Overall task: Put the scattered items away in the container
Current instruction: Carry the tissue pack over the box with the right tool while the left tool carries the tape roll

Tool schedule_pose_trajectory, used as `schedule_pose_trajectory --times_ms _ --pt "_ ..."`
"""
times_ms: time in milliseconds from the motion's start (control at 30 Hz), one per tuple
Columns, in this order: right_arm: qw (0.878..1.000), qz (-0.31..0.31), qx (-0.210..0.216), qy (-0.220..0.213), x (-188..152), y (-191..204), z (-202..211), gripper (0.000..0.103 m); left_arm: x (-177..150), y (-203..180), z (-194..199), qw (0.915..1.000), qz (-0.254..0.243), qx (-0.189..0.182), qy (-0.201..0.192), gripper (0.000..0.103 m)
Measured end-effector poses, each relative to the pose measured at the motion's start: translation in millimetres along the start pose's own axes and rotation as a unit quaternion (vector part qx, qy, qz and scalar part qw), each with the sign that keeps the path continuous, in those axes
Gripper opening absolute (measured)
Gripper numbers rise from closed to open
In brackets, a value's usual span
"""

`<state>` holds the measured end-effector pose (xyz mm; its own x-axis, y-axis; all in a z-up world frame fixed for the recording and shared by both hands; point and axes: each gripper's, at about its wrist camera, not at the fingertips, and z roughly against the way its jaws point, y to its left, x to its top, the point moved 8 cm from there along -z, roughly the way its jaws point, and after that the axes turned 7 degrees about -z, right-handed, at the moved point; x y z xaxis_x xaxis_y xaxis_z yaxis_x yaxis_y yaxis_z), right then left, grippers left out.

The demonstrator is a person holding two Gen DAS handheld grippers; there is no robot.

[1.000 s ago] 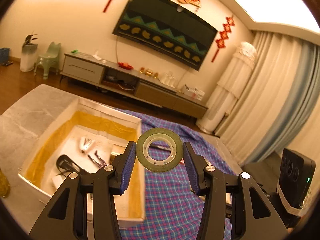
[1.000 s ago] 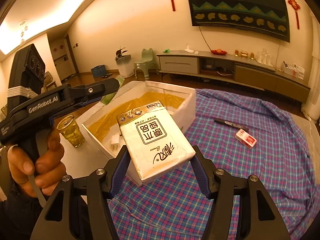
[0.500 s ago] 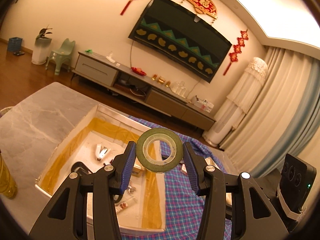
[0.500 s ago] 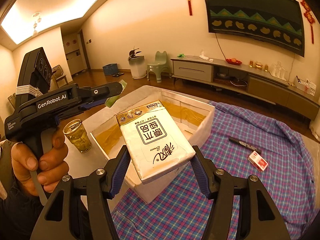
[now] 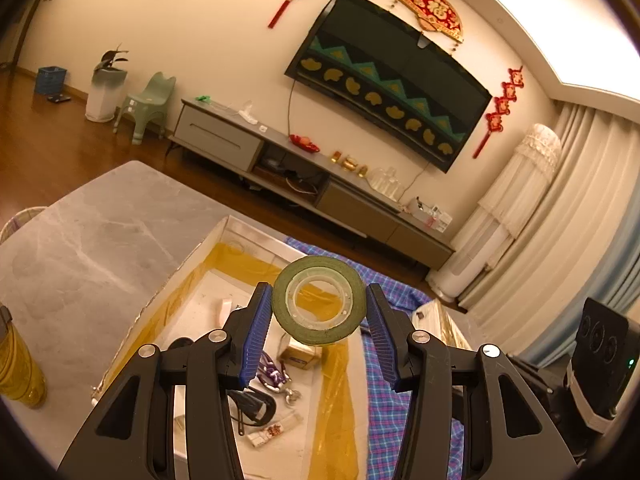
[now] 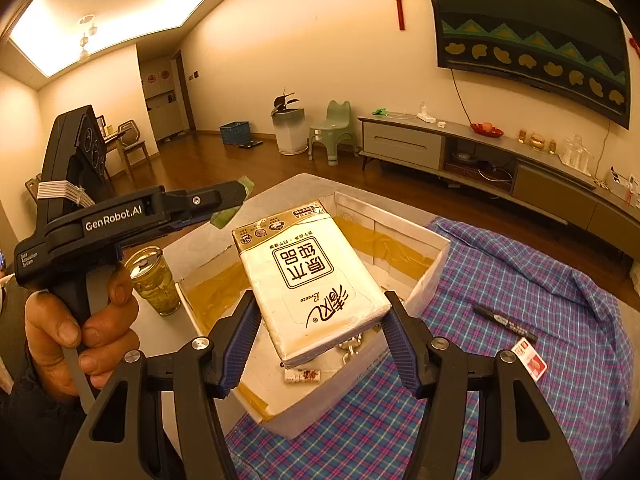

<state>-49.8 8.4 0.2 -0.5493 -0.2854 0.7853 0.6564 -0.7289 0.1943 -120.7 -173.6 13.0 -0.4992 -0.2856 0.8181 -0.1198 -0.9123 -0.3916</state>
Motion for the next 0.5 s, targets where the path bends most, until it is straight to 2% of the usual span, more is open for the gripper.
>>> schedule_pose_trajectory --times_ms 300,500 --pt "1.000 0.020 0.007 0.013 13 -3 -27 0.062 3 10 -26 0.9997 0.004 0.020 0.016 0.049" --pt "0.999 0.025 0.011 0.033 20 -14 -53 0.062 5 24 -48 0.9987 0.025 0.032 0.031 0.049"
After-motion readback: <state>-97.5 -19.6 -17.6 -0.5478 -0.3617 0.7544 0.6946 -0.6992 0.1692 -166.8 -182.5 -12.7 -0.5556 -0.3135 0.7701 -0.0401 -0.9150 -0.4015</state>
